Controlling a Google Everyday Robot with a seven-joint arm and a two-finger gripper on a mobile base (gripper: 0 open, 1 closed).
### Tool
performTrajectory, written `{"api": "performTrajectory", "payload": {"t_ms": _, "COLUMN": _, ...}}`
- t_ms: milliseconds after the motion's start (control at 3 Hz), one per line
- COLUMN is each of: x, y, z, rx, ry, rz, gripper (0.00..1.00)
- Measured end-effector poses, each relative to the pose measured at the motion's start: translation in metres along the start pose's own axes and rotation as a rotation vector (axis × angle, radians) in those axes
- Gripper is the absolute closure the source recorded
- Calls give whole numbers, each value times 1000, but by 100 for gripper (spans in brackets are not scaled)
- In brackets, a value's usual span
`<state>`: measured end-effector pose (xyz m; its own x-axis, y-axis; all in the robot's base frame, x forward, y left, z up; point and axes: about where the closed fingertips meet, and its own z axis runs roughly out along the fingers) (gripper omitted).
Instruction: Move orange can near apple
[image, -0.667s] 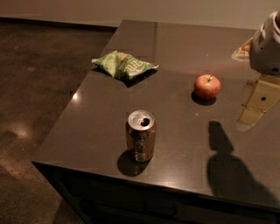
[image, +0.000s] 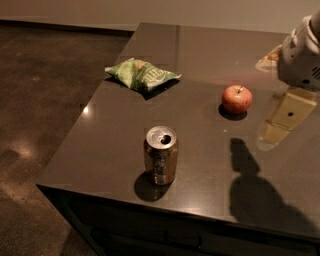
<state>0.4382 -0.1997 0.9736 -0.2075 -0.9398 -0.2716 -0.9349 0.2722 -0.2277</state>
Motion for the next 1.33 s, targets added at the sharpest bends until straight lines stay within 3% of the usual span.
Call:
{"api": "performTrajectory", "payload": {"t_ms": 333, "x": -50, "y": 23, "z": 18, "rx": -52, "ry": -202, "rz": -11, "gripper": 0}}
{"api": "performTrajectory", "payload": {"t_ms": 667, "x": -82, "y": 39, "z": 29, "rx": -98, "ry": -323, "rz": -21, "gripper": 0}}
{"api": "performTrajectory", "payload": {"t_ms": 1000, "x": -127, "y": 58, "z": 51, "rx": -154, "ry": -427, "rz": -60, "gripper": 0}}
{"api": "performTrajectory", "payload": {"t_ms": 1333, "x": -144, "y": 67, "z": 68, "rx": -191, "ry": -446, "rz": -78, "gripper": 0}}
